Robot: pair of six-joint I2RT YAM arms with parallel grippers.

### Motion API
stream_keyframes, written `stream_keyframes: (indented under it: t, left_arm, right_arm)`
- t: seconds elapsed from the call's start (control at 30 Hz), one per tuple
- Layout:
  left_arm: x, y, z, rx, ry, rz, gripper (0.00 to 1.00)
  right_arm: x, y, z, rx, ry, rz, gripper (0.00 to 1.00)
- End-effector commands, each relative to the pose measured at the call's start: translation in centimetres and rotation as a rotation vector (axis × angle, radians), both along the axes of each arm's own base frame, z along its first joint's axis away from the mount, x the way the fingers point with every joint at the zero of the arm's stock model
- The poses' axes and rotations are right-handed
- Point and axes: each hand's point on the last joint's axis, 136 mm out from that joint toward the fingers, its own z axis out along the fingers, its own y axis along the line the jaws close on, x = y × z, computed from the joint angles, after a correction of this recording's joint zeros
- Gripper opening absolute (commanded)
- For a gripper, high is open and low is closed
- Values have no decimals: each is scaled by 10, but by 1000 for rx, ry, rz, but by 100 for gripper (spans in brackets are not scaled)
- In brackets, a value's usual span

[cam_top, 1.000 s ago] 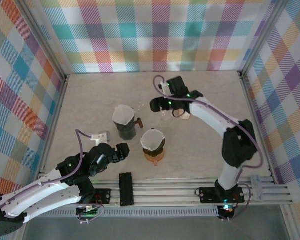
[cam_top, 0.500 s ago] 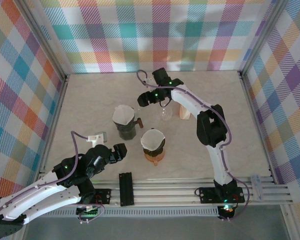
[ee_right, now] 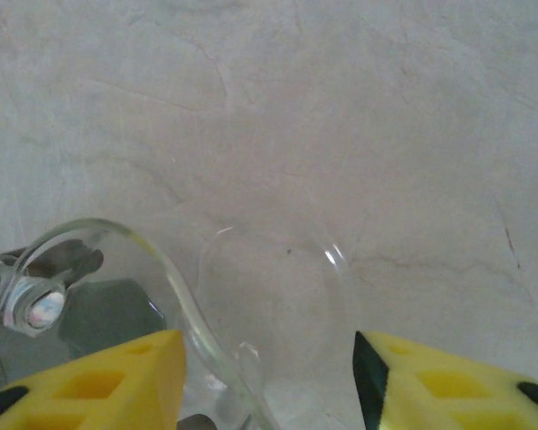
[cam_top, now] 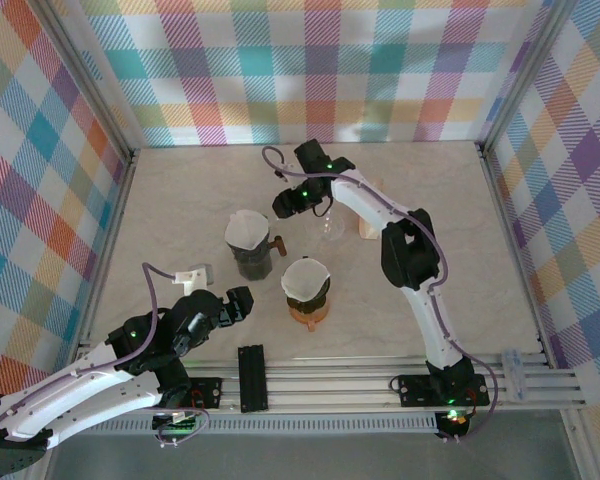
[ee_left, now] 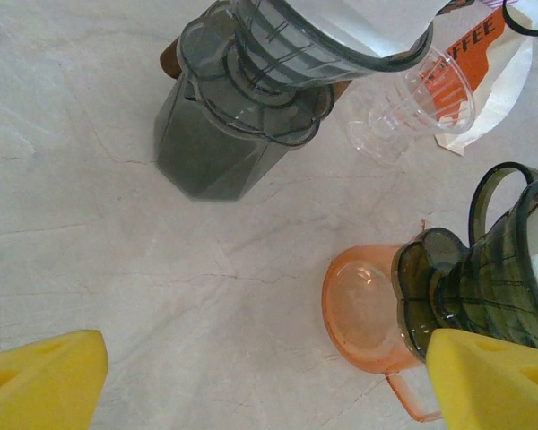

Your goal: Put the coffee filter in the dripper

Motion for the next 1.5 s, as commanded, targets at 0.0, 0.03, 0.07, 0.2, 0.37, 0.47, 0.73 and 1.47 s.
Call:
stream_keyframes:
  t: [0.0, 0.03, 0.07, 0.2, 0.37, 0.47, 0.73, 1.47]
  left_arm:
    - [1, 7, -5, 36, -6, 14, 92]
    - [1, 7, -5, 35, -6, 14, 92]
    - [1, 7, -5, 35, -6, 14, 92]
    - [1, 6, -6, 32, -4, 13, 92]
    - [1, 5, -6, 29, -4, 12, 92]
    - [2, 4, -5, 27, -3, 10, 92]
    - [0, 5, -6, 30, 2, 9, 92]
    - [0, 1, -7, 8, 10, 4, 93]
  right_arm:
    - [-1, 6, 1, -1, -1, 19, 45]
    - [-2, 7, 2, 1, 0, 18, 44]
    - [-1, 7, 1, 2, -2, 16, 41]
    - [2, 7, 0, -8, -11, 3, 33]
    - [5, 7, 9, 0, -32, -17, 25]
    - [8, 6, 14, 7, -47, -36, 20]
    - [15, 1, 24, 2, -91, -88, 10]
    - [51, -41, 103, 5, -306, -355, 0]
